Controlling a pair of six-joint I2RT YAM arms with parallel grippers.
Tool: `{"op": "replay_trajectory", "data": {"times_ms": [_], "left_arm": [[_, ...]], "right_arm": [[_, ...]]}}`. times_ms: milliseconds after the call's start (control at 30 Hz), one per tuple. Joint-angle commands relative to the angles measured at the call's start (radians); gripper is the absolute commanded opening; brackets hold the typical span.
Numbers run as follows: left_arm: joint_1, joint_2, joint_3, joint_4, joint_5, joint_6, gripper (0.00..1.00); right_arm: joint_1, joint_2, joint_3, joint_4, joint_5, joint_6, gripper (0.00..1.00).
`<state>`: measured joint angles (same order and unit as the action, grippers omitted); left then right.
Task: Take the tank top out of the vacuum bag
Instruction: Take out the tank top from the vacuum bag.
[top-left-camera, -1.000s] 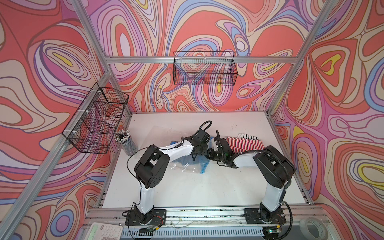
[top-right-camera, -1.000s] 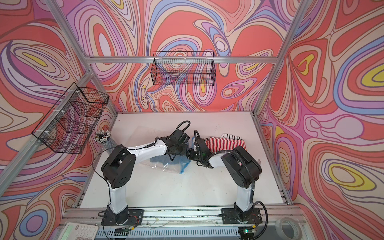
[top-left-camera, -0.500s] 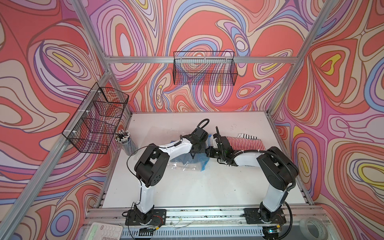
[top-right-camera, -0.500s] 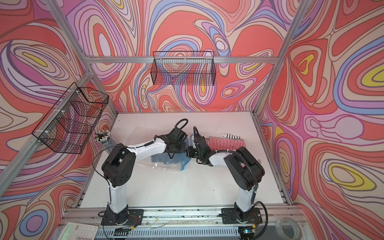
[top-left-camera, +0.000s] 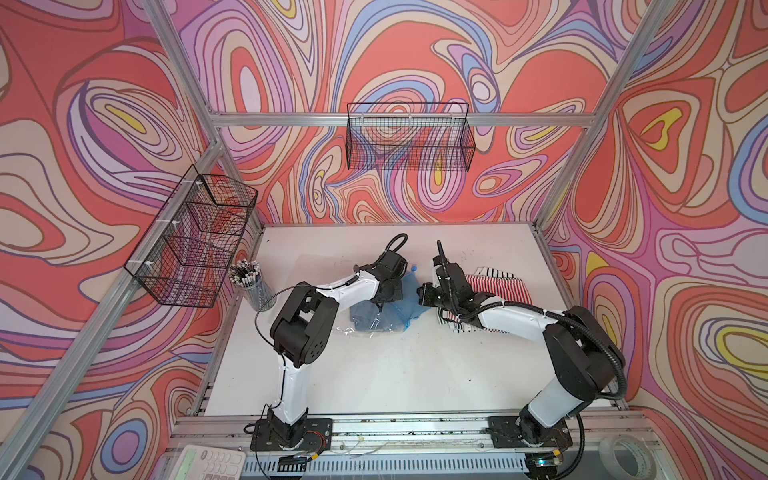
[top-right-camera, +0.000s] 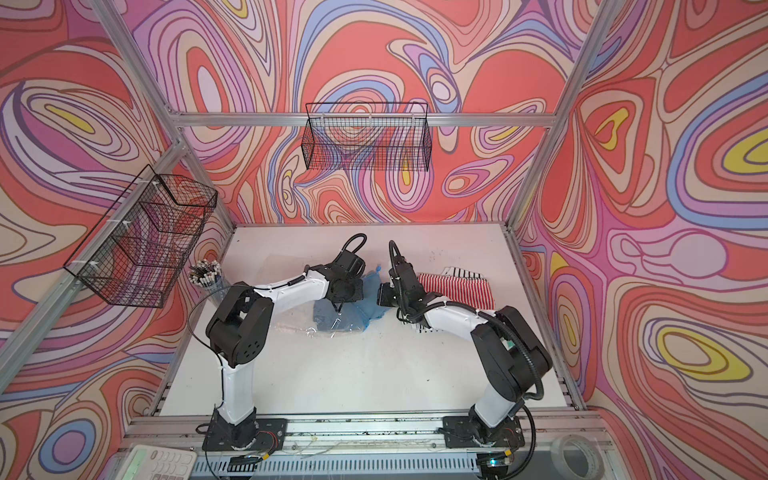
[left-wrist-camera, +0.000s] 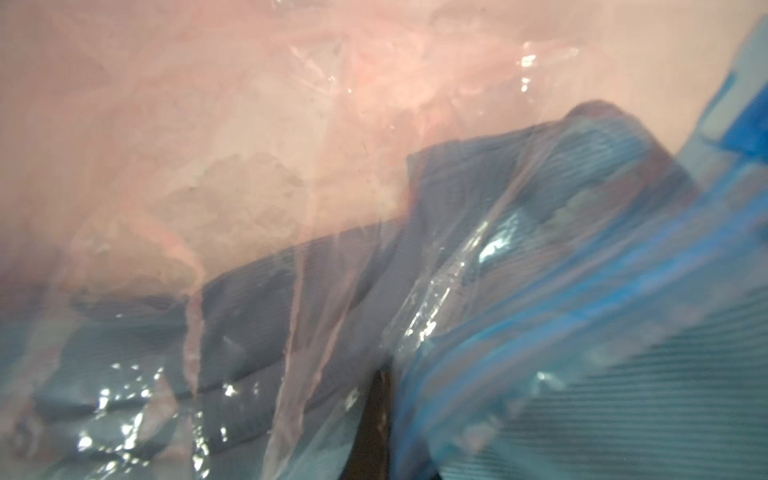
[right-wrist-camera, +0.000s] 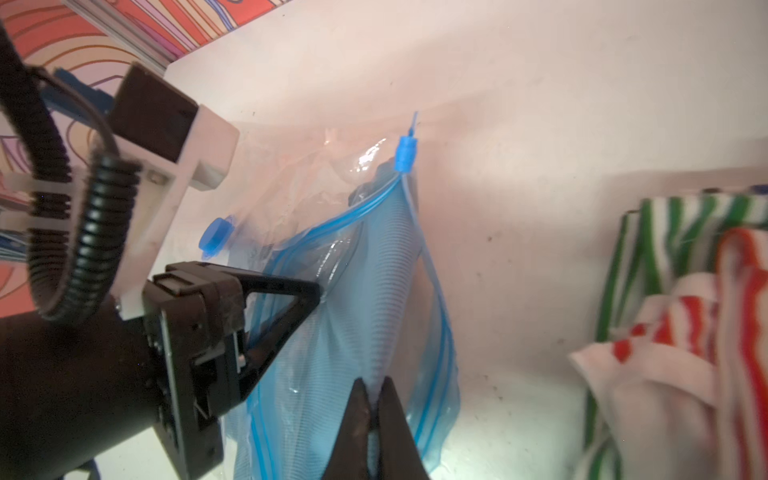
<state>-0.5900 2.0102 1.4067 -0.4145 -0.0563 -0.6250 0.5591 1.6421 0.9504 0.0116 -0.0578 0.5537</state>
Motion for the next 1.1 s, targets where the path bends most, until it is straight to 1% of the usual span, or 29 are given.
{"op": "replay_trajectory", "data": {"times_ms": [0, 367, 800, 1067], "left_arm": [[0.016, 0.024, -0.014, -0.020, -0.056, -0.006, 0.04], [0.024, 0.052, 0.011, -0.017, -0.053, -0.005, 0.04], [0.053, 0.068, -0.005, -0.015, -0.050, 0.003, 0.04], [0.054, 0.079, -0.012, -0.011, -0.032, 0.013, 0.03]], "right_arm": [[-0.046, -0.046, 0.064, -0.139, 0.093, -0.034, 0.00], [-0.170, -0.157, 0.048, -0.223, 0.096, -0.044, 0.00], [-0.302, -0.258, 0.041, -0.322, 0.156, -0.093, 0.00], [-0.424, -0.300, 0.011, -0.344, 0.164, -0.139, 0.00]]}}
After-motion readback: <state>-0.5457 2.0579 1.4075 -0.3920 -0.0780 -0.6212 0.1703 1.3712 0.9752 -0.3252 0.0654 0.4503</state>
